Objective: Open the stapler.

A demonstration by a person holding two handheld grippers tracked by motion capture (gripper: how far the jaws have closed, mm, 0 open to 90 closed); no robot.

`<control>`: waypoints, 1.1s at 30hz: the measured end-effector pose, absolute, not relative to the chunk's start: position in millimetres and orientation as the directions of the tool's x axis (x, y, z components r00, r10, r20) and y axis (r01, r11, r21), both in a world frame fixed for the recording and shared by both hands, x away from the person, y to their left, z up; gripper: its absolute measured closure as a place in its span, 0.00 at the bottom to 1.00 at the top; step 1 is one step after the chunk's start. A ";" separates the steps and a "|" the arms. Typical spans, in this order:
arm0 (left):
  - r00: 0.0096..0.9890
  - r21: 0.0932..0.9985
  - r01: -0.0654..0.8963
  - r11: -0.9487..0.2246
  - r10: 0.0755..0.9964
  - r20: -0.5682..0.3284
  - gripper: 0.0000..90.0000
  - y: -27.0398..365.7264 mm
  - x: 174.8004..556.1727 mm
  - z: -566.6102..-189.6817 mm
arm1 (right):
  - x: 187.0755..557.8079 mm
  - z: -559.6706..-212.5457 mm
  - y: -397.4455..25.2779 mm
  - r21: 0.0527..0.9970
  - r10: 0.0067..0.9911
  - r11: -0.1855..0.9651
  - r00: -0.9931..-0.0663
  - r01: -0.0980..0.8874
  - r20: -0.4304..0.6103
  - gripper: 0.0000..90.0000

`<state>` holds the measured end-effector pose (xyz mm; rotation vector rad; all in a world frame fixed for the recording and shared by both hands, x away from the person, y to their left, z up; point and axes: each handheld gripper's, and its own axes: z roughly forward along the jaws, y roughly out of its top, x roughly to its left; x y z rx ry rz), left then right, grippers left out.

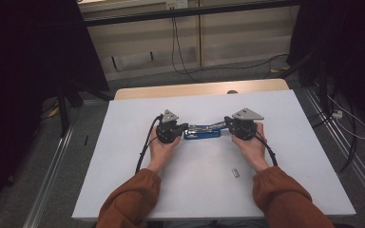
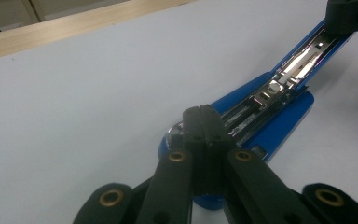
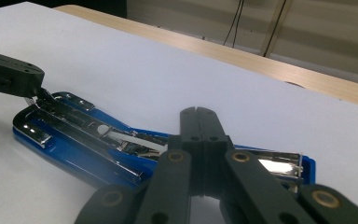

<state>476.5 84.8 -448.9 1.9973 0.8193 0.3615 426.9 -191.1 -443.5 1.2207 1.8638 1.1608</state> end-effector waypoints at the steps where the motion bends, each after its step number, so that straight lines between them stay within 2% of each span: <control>1: 0.735 0.842 0.405 -0.357 0.674 -0.068 1.00 84.9 476.5 -448.9 | 427.0 -444.3 -191.6 0.907 0.924 0.185 -0.382 0.379 -0.028 1.00; 9: 0.737 0.841 0.402 -0.362 0.673 -0.063 1.00 84.5 476.2 -448.7 | 427.1 -455.8 -196.1 0.894 0.921 0.199 -0.389 0.403 -0.030 1.00; 19: 0.739 0.841 0.401 -0.362 0.671 -0.063 1.00 84.6 476.5 -448.6 | 427.0 -454.4 -198.6 0.893 0.921 0.182 -0.390 0.411 -0.008 1.00; 33: 0.755 0.857 0.366 -0.363 0.654 -0.045 1.00 84.8 476.3 -442.7 | 428.3 -452.6 -202.5 0.903 0.911 0.163 -0.413 0.398 0.018 0.92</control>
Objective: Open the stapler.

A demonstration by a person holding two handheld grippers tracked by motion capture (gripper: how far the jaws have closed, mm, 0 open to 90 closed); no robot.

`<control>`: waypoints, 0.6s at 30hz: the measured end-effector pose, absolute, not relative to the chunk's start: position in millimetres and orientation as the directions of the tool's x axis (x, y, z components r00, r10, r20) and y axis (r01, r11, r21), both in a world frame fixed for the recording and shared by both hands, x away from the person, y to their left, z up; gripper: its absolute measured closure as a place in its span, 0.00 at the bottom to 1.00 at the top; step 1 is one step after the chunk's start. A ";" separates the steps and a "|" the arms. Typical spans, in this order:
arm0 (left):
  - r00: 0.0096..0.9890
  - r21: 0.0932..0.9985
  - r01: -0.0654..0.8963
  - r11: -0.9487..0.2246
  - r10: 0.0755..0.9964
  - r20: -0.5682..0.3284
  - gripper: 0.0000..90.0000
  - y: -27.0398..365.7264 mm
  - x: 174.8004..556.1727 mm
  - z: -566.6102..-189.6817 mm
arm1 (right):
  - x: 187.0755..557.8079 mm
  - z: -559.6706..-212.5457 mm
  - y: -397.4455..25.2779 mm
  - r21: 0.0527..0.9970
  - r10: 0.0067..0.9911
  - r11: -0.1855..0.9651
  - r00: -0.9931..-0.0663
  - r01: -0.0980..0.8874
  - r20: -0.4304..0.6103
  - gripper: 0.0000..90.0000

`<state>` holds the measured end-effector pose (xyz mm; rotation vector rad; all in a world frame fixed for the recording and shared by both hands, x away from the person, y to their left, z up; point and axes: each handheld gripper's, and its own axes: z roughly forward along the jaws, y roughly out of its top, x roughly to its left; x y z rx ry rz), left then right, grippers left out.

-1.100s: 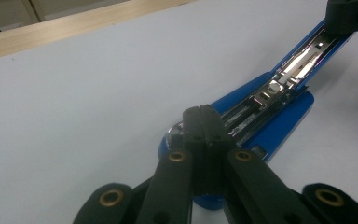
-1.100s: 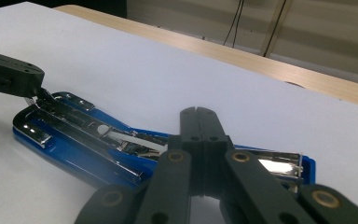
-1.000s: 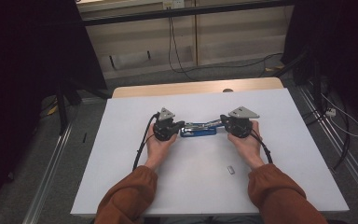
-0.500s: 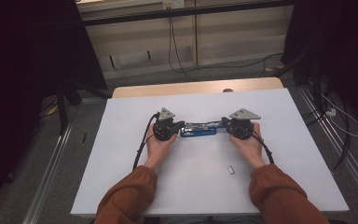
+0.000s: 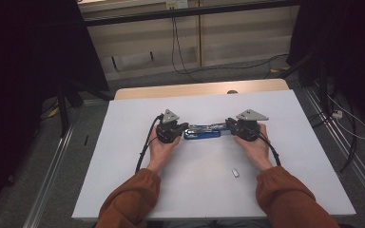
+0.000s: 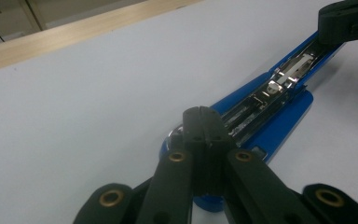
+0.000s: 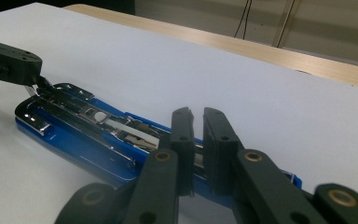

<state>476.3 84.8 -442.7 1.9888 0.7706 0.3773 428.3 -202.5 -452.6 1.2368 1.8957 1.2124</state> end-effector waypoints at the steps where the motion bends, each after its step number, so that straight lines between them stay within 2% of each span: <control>1: 0.753 0.852 0.370 -0.369 0.657 -0.043 1.00 85.1 476.6 -440.9 | 428.4 -452.8 -202.2 0.903 0.909 0.162 -0.416 0.398 0.020 0.91; 5: 0.756 0.864 0.351 -0.361 0.653 -0.034 1.00 84.9 475.3 -438.0 | 428.0 -452.6 -201.6 0.903 0.904 0.156 -0.426 0.399 0.032 0.90; 9: 0.756 0.882 0.347 -0.320 0.652 -0.061 0.94 85.9 474.7 -431.0 | 427.5 -451.1 -202.3 0.907 0.902 0.144 -0.430 0.397 0.045 0.86; 12: 0.745 0.877 0.368 -0.309 0.663 -0.079 0.84 88.0 475.3 -432.1 | 426.7 -449.8 -204.0 0.907 0.900 0.132 -0.432 0.400 0.060 0.80; 15: 0.751 0.870 0.377 -0.317 0.655 -0.087 0.80 88.1 475.3 -434.1 | 425.3 -448.5 -205.9 0.908 0.898 0.119 -0.433 0.402 0.074 0.75; 18: 0.741 0.873 0.380 -0.306 0.665 -0.090 0.63 86.4 473.1 -432.4 | 423.0 -447.2 -208.0 0.908 0.889 0.114 -0.450 0.402 0.088 0.64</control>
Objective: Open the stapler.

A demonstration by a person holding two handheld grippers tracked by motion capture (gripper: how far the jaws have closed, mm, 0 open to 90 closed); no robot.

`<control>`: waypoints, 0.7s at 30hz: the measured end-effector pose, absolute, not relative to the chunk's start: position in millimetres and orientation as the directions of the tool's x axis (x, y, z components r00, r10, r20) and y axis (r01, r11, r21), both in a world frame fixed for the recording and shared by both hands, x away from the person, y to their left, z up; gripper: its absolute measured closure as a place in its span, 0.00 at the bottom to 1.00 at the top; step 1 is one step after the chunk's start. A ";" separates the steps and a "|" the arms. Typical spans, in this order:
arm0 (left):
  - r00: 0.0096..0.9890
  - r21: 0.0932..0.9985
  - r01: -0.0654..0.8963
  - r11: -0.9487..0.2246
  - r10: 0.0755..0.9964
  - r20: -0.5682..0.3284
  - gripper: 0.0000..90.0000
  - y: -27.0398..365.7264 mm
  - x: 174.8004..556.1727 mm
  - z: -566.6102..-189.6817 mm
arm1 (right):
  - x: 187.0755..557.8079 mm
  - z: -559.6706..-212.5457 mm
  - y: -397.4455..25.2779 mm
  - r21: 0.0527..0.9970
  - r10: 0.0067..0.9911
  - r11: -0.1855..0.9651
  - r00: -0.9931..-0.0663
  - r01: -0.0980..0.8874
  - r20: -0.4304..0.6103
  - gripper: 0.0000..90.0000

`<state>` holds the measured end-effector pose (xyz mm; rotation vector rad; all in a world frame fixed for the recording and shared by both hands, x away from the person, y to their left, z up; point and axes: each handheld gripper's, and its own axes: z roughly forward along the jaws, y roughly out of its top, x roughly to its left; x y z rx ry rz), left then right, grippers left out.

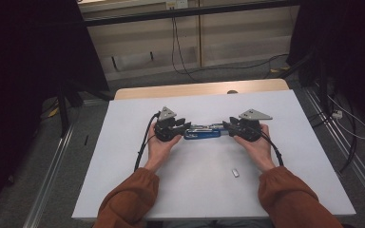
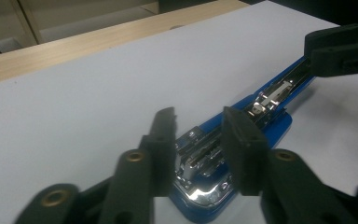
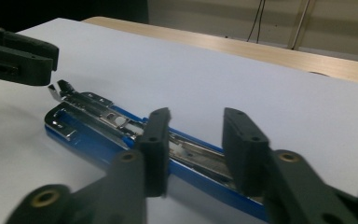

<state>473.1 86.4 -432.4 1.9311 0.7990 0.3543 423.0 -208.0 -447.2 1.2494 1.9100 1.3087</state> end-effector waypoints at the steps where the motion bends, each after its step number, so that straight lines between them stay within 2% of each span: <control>1: 0.740 0.873 0.381 -0.304 0.667 -0.090 0.57 86.1 472.7 -432.0 | 422.2 -447.0 -208.9 0.909 0.886 0.112 -0.454 0.402 0.091 0.59; 5: 0.733 0.860 0.406 -0.308 0.672 -0.106 0.38 85.1 470.5 -432.1 | 417.9 -444.8 -213.9 0.915 0.887 0.123 -0.456 0.384 0.072 0.44; 7: 0.727 0.858 0.412 -0.306 0.678 -0.107 0.34 85.0 469.8 -431.5 | 416.8 -442.5 -215.3 0.920 0.884 0.120 -0.462 0.372 0.072 0.34; 12: 0.710 0.863 0.410 -0.296 0.697 -0.098 0.15 85.8 465.9 -427.2 | 414.3 -439.1 -216.9 0.920 0.872 0.114 -0.481 0.375 0.088 0.14; 14: 0.710 0.858 0.413 -0.306 0.697 -0.093 0.08 87.4 464.0 -426.9 | 412.4 -438.7 -217.1 0.916 0.867 0.108 -0.488 0.385 0.103 0.09; 21: 0.723 0.861 0.399 -0.316 0.686 -0.083 0.05 94.2 454.4 -426.1 | 405.0 -433.6 -219.6 0.925 0.873 0.103 -0.479 0.366 0.092 0.03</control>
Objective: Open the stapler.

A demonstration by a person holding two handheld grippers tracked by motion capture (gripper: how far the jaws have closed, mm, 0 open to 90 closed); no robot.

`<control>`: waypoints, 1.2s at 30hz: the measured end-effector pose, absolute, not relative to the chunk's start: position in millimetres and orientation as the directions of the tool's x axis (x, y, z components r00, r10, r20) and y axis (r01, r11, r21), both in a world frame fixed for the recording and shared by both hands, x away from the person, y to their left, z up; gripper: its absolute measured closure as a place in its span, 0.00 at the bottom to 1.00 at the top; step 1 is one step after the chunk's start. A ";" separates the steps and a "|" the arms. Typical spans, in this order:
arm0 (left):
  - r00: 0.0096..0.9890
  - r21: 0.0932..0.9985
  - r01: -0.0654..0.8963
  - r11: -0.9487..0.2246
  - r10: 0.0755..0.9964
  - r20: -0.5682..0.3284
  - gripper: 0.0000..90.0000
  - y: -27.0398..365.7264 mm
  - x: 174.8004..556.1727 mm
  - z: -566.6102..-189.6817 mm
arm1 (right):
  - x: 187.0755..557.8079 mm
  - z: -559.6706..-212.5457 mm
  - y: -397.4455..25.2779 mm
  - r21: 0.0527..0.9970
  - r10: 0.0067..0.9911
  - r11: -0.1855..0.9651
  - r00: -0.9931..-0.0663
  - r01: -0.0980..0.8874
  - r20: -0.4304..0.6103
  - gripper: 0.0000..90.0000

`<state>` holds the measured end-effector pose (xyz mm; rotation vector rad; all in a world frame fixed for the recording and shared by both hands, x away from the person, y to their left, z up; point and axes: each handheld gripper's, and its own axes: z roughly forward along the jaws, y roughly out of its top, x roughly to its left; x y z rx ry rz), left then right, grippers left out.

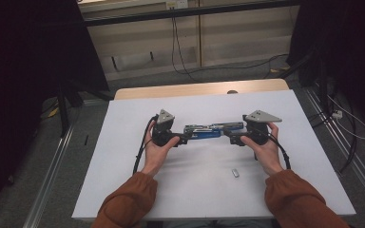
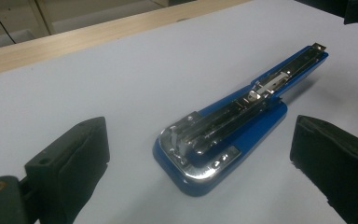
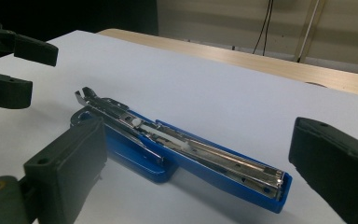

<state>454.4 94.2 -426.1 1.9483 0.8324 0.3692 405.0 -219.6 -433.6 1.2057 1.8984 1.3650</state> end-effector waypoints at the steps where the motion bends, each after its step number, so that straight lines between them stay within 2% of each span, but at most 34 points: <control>1: 0.733 0.862 0.389 -0.326 0.676 -0.075 0.06 96.2 452.4 -425.6 | 404.0 -433.6 -220.0 0.926 0.872 0.102 -0.481 0.364 0.093 0.03; 7: 0.723 0.875 0.370 -0.312 0.688 -0.060 0.05 106.3 443.1 -422.2 | 398.6 -433.4 -221.4 0.925 0.862 0.123 -0.501 0.361 0.081 0.04; 24: 0.685 0.892 0.370 -0.261 0.725 -0.071 0.05 144.3 413.3 -424.2 | 382.2 -432.4 -241.4 0.925 0.880 0.121 -0.471 0.361 0.068 0.05; 28: 0.683 0.893 0.367 -0.258 0.727 -0.070 0.04 147.1 407.0 -423.8 | 376.4 -432.5 -244.8 0.921 0.880 0.102 -0.466 0.377 0.094 0.05; 36: 0.674 0.901 0.356 -0.250 0.736 -0.062 0.04 154.5 394.2 -422.1 | 365.0 -430.6 -246.5 0.926 0.881 0.110 -0.466 0.360 0.076 0.06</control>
